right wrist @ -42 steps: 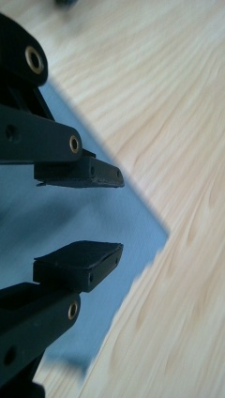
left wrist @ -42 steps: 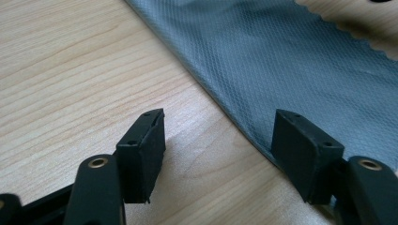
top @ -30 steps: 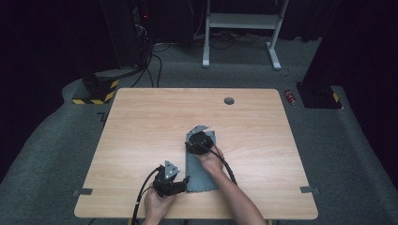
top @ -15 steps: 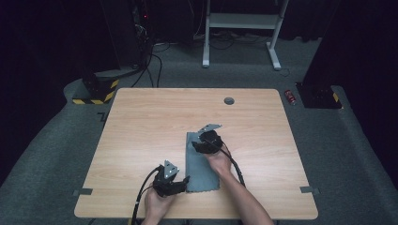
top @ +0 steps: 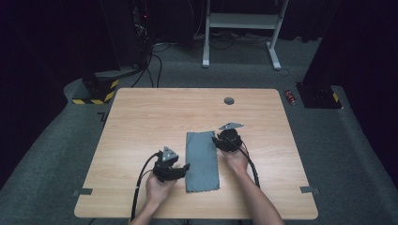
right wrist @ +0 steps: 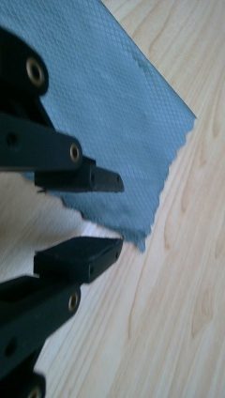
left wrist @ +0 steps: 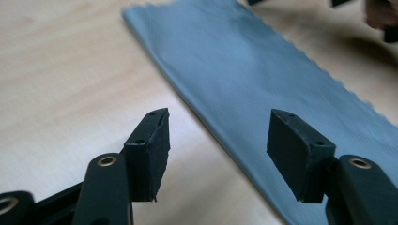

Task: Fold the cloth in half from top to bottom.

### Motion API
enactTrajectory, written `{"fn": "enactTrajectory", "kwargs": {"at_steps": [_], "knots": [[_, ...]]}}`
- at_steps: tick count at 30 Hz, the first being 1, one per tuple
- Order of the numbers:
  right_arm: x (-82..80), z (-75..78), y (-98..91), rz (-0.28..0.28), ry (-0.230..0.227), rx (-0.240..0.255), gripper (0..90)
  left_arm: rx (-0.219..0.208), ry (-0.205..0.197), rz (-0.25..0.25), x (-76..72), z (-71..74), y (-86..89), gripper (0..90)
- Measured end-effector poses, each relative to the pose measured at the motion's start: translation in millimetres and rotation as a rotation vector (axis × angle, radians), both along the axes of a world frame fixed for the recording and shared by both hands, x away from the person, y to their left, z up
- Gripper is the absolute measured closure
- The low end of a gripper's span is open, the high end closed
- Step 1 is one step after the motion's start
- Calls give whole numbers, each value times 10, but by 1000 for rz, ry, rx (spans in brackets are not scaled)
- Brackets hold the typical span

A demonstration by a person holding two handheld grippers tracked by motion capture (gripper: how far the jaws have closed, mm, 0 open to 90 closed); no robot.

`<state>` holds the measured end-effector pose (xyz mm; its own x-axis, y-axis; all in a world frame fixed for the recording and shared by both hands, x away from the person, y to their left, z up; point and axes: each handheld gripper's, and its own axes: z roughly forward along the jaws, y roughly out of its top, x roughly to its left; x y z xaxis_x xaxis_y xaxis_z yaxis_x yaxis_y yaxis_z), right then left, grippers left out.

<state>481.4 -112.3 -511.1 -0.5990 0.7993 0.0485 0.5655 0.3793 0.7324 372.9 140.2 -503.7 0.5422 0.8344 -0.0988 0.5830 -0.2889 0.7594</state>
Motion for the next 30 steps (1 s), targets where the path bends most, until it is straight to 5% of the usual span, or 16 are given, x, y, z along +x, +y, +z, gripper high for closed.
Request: {"fn": "enactTrajectory", "kwargs": {"at_steps": [8,15,17,25,30], "knots": [[50,7,-48,-53,7,26,722,-18,38,72,542,37,61,426],[86,-37,3,-99,13,55,652,17,51,101,857,0,-24,429],[92,-33,17,-119,6,62,636,44,84,111,974,-41,-58,412],[182,-47,84,-137,16,31,599,-2,67,165,1106,-147,-41,419],[212,-73,156,-136,14,-1,596,91,84,126,1179,-106,-133,397]]}}
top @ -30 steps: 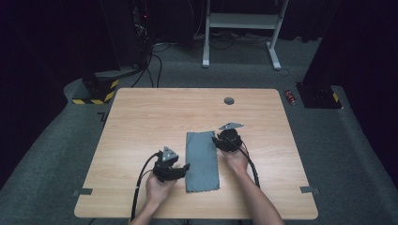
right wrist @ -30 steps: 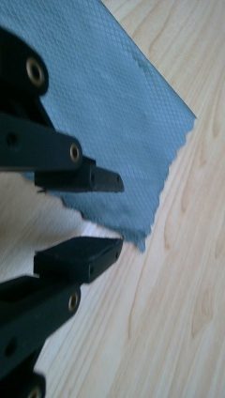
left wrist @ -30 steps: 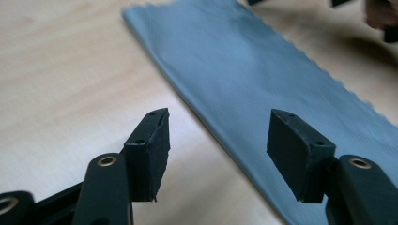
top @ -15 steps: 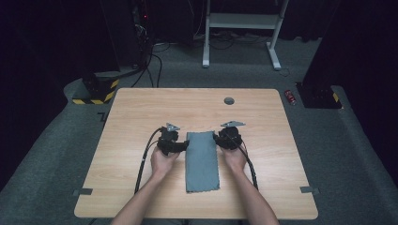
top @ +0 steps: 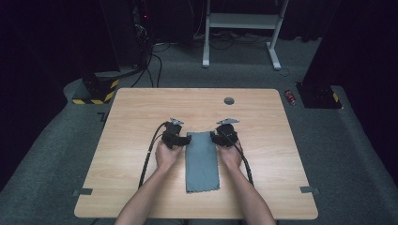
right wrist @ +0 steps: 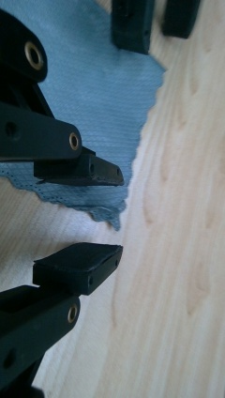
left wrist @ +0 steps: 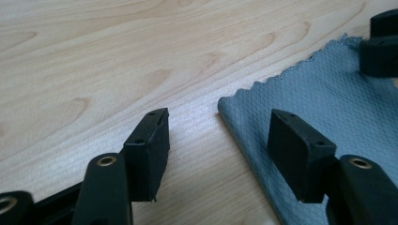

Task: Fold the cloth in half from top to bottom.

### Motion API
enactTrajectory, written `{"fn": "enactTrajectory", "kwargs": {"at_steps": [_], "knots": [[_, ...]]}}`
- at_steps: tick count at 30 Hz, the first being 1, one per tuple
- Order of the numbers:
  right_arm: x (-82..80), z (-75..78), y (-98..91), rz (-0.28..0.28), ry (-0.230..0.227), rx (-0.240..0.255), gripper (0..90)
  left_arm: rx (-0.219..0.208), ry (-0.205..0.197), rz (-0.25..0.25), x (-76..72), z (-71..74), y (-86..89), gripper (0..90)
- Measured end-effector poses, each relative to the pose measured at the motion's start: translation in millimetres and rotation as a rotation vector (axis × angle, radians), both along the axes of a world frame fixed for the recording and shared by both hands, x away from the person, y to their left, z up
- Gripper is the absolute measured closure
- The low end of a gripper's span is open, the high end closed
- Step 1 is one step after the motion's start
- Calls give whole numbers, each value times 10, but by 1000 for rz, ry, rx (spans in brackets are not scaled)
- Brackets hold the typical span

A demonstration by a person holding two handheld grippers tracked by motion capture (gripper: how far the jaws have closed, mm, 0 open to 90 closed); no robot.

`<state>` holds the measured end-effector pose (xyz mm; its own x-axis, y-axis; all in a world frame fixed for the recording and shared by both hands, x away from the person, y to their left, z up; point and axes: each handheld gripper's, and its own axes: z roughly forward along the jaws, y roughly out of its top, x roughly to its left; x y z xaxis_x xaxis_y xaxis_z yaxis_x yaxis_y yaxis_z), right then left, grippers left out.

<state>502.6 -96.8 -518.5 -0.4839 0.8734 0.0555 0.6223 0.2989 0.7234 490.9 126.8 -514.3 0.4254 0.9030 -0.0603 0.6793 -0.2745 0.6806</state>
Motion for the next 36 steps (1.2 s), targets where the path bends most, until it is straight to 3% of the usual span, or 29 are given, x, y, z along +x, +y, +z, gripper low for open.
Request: {"fn": "enactTrajectory", "kwargs": {"at_steps": [6,12,17,23,30,32,36], "knots": [[-23,-11,45,30,-9,-39,685,39,-9,4,39,5,-60,451],[-23,-11,53,74,-9,-38,784,42,-9,-47,32,21,-86,612],[-20,-7,62,96,1,-30,869,24,2,-66,35,26,-79,757],[20,26,70,103,39,-38,887,-23,25,-75,52,21,-62,879],[0,61,42,108,54,-15,895,-65,52,-98,55,29,-2,893],[-26,94,39,120,43,-16,895,-57,47,-112,45,48,7,893],[-85,156,32,144,15,-33,896,-85,25,-127,8,140,38,893]]}}
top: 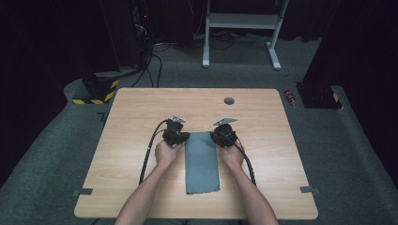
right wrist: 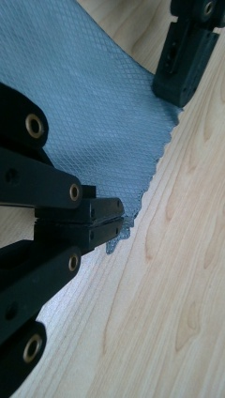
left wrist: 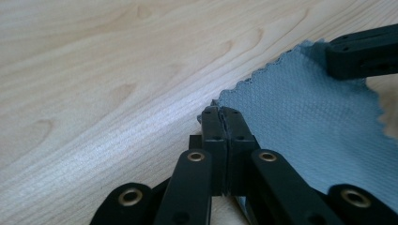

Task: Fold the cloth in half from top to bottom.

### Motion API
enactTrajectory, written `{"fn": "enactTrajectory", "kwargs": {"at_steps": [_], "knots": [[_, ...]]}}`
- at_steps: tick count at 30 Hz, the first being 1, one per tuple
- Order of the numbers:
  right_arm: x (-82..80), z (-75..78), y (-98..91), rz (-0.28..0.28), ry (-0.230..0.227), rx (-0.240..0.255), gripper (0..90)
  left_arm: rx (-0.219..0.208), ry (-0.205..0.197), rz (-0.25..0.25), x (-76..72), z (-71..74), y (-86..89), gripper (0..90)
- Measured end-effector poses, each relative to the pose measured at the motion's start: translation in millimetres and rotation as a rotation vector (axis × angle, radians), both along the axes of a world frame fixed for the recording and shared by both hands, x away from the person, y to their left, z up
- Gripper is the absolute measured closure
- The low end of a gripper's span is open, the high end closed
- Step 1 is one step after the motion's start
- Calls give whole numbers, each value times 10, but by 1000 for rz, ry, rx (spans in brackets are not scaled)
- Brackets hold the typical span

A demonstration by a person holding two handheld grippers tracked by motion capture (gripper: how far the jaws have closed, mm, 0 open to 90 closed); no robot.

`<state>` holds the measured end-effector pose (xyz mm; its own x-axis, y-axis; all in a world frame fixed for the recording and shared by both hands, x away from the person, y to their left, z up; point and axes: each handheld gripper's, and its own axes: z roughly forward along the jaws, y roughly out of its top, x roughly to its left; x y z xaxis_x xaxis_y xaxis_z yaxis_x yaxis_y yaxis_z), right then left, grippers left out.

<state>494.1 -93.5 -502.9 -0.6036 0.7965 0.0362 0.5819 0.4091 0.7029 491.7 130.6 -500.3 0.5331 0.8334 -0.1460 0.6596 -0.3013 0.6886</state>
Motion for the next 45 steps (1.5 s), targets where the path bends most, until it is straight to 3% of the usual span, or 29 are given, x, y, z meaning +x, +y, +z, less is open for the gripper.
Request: {"fn": "enactTrajectory", "kwargs": {"at_steps": [4,8,10,16,18,22,24,31,45], "knots": [[-30,69,-30,4,-13,11,897,-26,-22,-10,-30,88,30,894],[-45,160,-35,7,-27,25,897,-1,-29,-30,-7,156,31,894],[-48,219,-33,5,-43,28,898,-23,-45,-26,6,214,37,894],[-25,288,-106,-12,-41,67,898,-33,-55,-40,69,343,23,895],[-2,347,-123,-13,-53,73,899,-16,-63,-44,106,389,5,895],[28,460,-131,-23,-71,88,898,-48,-77,-29,153,493,29,894],[45,507,-124,-25,-79,86,898,-43,-91,-32,158,552,25,894],[7,527,-150,-17,-100,90,898,-36,-117,-53,81,566,23,894],[-122,481,-181,8,-111,102,898,-33,-121,-82,-44,536,35,894]]}}
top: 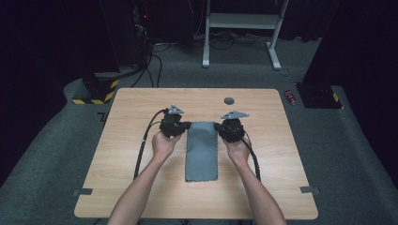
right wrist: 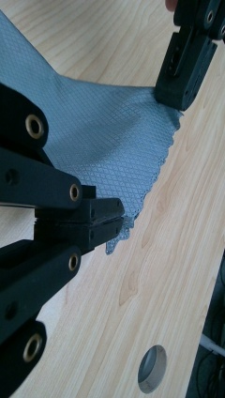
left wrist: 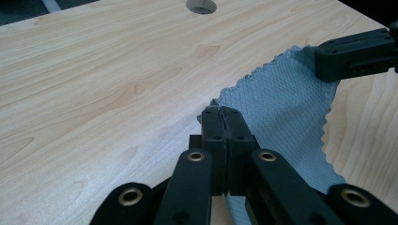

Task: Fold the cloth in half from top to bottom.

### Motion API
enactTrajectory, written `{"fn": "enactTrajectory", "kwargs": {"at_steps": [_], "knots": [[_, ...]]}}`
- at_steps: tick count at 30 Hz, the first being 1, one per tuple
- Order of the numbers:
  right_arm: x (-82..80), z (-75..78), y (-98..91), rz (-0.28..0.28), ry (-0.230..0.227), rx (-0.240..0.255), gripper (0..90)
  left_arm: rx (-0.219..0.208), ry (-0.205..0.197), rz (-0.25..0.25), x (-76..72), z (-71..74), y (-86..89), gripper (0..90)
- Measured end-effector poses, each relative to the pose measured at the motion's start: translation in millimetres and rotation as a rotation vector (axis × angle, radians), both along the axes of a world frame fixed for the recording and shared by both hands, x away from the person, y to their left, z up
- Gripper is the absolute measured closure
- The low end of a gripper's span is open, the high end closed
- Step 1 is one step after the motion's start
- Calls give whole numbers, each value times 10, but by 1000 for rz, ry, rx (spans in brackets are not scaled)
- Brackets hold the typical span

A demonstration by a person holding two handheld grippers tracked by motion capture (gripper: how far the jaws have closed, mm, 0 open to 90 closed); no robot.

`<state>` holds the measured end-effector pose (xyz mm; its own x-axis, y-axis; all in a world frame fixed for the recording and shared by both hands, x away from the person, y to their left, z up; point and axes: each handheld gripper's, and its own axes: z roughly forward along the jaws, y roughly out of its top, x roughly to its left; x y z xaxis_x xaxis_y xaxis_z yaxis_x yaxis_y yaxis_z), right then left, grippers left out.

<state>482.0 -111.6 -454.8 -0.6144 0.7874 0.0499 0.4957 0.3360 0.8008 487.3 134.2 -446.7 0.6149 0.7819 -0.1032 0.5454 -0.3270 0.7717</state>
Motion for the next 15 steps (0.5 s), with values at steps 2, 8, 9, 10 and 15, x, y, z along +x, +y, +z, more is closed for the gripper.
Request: {"fn": "enactTrajectory", "kwargs": {"at_steps": [2,8,9,10,15], "knots": [[-23,4,-3,6,-4,4,898,3,-4,-1,-21,-5,-1,894],[-77,-10,8,28,-2,-5,898,-2,7,-9,-83,-49,24,894],[-81,-18,8,32,-6,-8,898,1,5,-13,-94,-59,26,894],[-88,-32,8,37,-6,-17,898,-1,6,-14,-104,-65,23,894],[-114,-77,-3,43,5,-20,898,2,12,-20,-156,-107,12,894]]}}
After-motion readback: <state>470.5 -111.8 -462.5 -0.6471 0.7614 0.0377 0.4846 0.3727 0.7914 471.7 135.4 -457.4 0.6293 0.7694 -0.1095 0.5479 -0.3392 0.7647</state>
